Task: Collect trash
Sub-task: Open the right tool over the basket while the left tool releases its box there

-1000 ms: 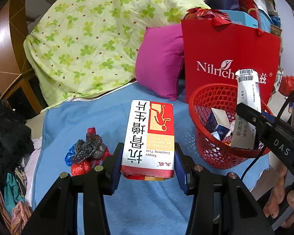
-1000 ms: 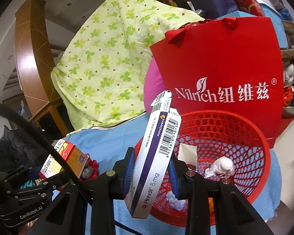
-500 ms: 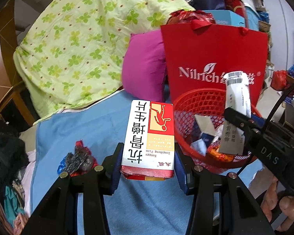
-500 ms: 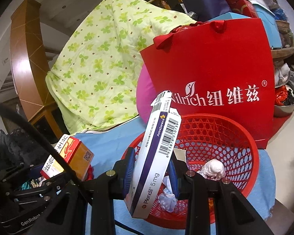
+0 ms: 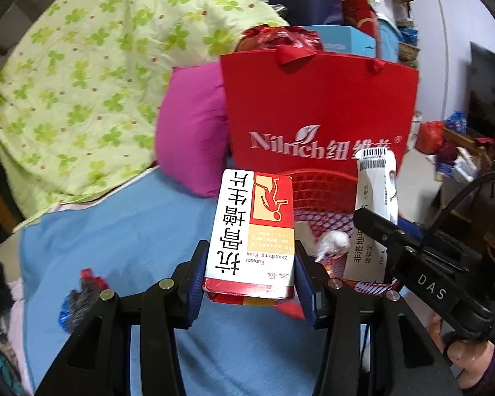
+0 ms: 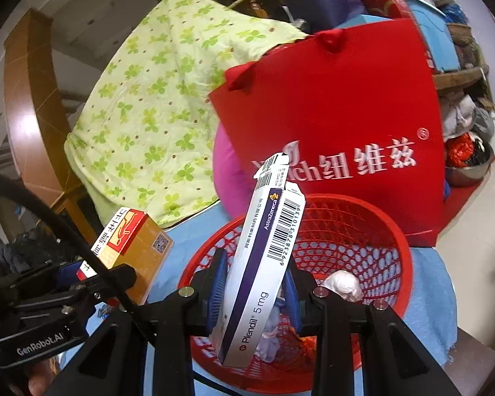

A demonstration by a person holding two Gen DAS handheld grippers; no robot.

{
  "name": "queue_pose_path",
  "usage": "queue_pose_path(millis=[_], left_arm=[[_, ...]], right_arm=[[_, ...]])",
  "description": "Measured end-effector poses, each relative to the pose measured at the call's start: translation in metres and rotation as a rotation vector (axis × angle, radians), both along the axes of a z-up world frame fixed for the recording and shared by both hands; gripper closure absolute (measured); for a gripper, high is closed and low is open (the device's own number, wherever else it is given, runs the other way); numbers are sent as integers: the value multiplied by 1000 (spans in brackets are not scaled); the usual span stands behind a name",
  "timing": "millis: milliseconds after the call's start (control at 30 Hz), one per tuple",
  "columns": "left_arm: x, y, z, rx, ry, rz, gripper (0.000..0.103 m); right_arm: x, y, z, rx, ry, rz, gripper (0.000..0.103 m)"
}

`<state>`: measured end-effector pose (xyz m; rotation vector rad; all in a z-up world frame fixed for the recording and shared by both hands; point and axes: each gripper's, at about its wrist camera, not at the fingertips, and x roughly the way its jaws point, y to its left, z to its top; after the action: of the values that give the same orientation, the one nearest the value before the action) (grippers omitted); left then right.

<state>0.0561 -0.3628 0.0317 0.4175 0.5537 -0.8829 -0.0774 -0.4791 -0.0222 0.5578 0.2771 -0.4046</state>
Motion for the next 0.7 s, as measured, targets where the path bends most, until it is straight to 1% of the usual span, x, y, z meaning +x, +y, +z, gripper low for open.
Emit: queue_pose_path(millis=[200,300,333,367,433,567,700], left_arm=[[6,-21,-1,-20,43,-72,52],[5,-34,-4,-24,49,-103,52],[5,-37,-6,-25,57,-113,51],[6,-40,-8,-24,71,-122,45],[9,-44,-13,-17,89,-110,39],[15,-30,-19,-33,131,-80,38],[21,4,-28,-48,145,-8,38]], right_arm=[[-20,-37,-9,111,-45,-68,68],[-22,-49,-14,160,-58,-64,68],[-21,-51,-16,175,-62,-53,68],[-19,-52,-17,188,-62,-37,68],[-15,-52,-18,197,-54,-13,67],[-14,-48,-17,185,-53,-3,66],[-14,-38,-11,150,-74,1,67]])
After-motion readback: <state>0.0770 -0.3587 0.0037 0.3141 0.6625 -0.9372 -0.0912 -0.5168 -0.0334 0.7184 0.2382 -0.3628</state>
